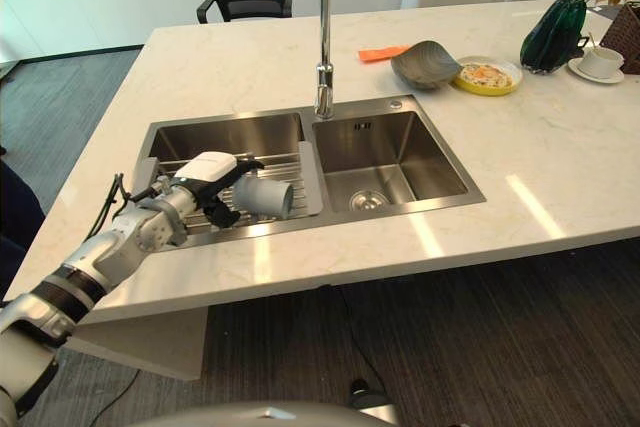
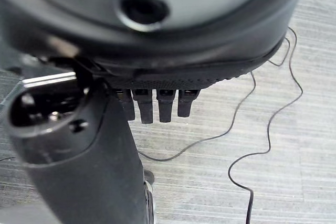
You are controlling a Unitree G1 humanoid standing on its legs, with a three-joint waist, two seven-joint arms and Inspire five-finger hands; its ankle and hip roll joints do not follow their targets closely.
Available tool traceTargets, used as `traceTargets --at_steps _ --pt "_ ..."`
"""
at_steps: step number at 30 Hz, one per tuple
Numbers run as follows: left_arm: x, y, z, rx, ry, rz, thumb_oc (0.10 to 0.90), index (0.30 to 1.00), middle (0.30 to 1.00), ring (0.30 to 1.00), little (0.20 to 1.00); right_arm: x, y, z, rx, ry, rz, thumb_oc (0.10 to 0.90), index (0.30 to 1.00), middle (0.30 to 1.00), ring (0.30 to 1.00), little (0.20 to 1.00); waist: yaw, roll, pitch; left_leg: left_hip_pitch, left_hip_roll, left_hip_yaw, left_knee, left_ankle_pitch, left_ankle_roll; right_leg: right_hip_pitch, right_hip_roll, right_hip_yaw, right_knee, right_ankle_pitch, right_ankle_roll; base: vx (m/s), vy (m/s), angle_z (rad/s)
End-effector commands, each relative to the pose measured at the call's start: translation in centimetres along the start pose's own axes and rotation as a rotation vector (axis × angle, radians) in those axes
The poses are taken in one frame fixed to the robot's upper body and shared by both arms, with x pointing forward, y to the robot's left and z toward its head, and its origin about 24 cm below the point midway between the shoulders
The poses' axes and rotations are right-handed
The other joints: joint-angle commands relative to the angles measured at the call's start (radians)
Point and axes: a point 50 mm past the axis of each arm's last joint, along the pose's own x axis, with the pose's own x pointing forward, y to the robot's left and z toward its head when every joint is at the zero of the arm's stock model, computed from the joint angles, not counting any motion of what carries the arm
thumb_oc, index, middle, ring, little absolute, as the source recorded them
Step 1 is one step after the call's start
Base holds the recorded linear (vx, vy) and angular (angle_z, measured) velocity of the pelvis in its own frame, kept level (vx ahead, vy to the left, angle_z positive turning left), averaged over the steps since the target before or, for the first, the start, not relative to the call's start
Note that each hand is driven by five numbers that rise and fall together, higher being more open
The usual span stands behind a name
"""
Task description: Place the dishes in the dishwasher.
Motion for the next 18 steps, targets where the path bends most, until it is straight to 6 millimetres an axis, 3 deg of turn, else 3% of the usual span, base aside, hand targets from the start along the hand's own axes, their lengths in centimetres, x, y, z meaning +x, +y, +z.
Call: traceTargets --at_steps 1,7,8,9,18 --pt "2.1 7.7 0.1 0.108 0.027 0.212 0.800 0.900 0.900 0.900 0.900 -0.1 -2.5 0.8 -0.079 -0.005 -0.061 0.800 0.900 0.900 0.900 0.900 -0.008 -0.009 0.032 0.021 -0.013 0.006 0.011 -0.088 -0.015 0.029 -0.080 -0.060 0.018 -0.108 0.106 0.00 0.000 0.00" --pt "2.9 6.8 -1.2 0.131 0.108 0.150 0.800 0.900 0.900 0.900 0.900 -0.1 -2.8 1.4 -0.087 -0.028 -0.068 0.800 0.900 0.900 0.900 0.900 -0.022 -0.004 0.037 0.021 -0.015 0.011 0.011 -0.090 -0.014 0.025 -0.079 -0.054 0.018 -0.106 0.106 0.01 -0.001 -0.04" --pt "2.9 7.0 -1.1 0.133 0.102 0.153 0.695 0.742 0.742 0.742 0.742 -0.1 -2.8 1.4 -0.086 -0.029 -0.068 0.800 0.900 0.900 0.900 0.900 -0.022 -0.004 0.037 0.021 -0.015 0.010 0.011 -0.091 -0.013 0.023 -0.079 -0.052 0.018 -0.106 0.106 0.01 -0.002 -0.07" --pt "2.9 7.1 -1.0 0.131 0.096 0.159 0.400 0.300 0.300 0.300 0.300 -0.1 -2.7 1.5 -0.085 -0.031 -0.065 0.800 0.900 0.900 0.900 0.900 -0.022 -0.004 0.037 0.021 -0.015 0.011 0.011 -0.091 -0.013 0.023 -0.078 -0.051 0.018 -0.106 0.106 0.02 -0.006 -0.06" --pt "2.3 7.2 -0.7 0.081 0.058 0.216 0.400 0.300 0.300 0.300 0.300 0.0 -1.9 1.0 -0.077 -0.016 -0.052 0.800 0.900 0.900 0.900 0.900 -0.013 -0.010 0.027 0.028 -0.014 0.006 0.011 -0.097 -0.013 0.036 -0.079 -0.058 0.018 -0.114 0.105 0.00 0.000 0.00"
